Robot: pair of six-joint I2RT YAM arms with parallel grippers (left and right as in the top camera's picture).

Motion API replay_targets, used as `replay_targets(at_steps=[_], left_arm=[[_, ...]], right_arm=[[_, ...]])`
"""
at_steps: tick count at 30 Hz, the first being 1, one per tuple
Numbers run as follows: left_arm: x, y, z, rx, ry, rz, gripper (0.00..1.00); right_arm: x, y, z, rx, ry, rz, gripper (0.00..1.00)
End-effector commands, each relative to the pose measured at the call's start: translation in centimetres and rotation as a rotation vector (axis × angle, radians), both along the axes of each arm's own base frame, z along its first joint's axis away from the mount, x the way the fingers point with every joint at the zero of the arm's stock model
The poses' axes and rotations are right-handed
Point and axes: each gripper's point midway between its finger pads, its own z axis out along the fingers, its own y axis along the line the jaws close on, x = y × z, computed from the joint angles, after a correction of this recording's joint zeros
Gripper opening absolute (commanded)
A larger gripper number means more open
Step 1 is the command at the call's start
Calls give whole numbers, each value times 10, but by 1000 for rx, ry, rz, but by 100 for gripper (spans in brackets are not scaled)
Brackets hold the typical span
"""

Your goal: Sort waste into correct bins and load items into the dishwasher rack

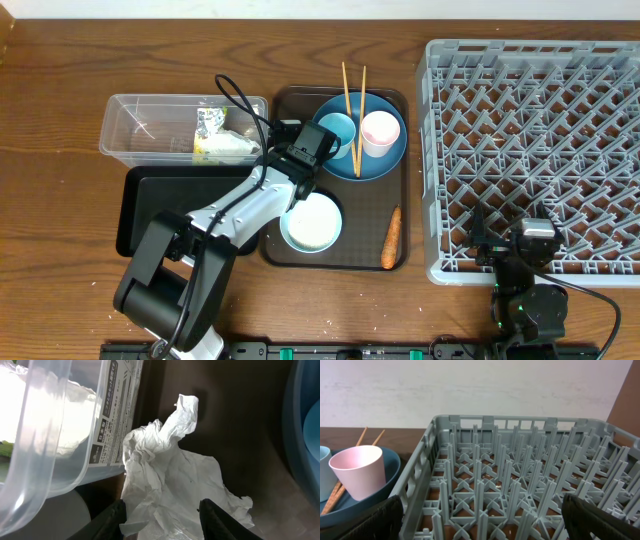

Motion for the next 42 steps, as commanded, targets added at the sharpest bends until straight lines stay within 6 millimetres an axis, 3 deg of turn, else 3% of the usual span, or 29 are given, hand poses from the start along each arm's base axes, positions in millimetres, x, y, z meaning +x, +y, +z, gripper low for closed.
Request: replay_targets(at_steps=[1,24,27,36,42], left_arm=[[-1,4,-5,19,3,17,50],[2,2,-18,23,8,16,48],[3,2,-17,22,6,16,35],[4,1,-16,19,1,16,15],[5,1,-12,12,-10,17,9]], right_arm=[[0,-3,-1,6,3,-15,99],[0,-3,-1,6,3,-14,99],[0,-3,-1,6,3,-15,99],[0,-3,-1,6,3,-15,99],[0,-3,-1,6,3,-14,99]])
